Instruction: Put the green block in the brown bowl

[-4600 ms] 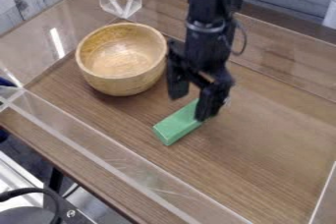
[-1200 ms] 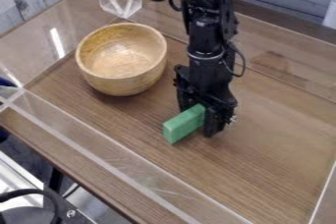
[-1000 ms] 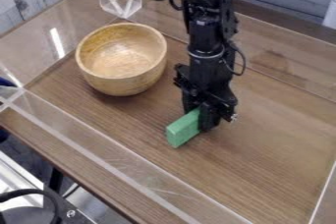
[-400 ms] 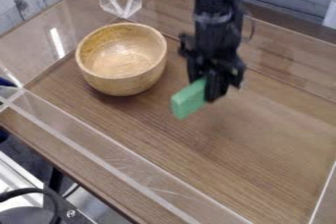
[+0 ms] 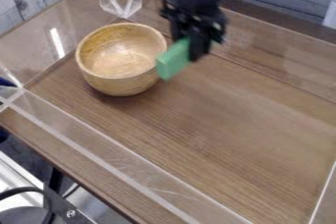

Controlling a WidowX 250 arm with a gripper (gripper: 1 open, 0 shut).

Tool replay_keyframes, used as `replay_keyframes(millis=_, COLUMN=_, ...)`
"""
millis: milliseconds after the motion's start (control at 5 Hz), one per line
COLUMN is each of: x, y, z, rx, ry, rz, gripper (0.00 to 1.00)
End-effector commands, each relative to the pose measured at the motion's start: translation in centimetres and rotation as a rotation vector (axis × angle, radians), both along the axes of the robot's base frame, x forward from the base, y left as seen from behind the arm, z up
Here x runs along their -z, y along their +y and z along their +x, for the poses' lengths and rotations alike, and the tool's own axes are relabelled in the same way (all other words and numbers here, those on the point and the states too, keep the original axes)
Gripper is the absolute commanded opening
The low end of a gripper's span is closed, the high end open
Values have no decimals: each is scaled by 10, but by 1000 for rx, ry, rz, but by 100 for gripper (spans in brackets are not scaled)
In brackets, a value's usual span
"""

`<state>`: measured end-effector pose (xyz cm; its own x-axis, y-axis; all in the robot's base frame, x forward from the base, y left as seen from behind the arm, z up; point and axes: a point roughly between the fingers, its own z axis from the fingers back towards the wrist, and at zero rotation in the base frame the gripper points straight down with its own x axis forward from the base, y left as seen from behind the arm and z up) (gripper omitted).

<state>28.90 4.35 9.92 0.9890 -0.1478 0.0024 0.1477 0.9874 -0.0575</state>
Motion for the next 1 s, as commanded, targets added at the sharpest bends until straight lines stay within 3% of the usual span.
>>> replay_keyframes(millis=0, x=-21, y=41, z=8, rx=-38, ry=-74, rz=30, gripper=0)
replay_keyframes(millis=200, x=-18, y=72, z=7, rx=-83, ry=-66, rz=41, gripper=0)
replay_keyframes(millis=800, x=18, y=113, z=3, rx=-128, ry=-35, rz=58, gripper=0)
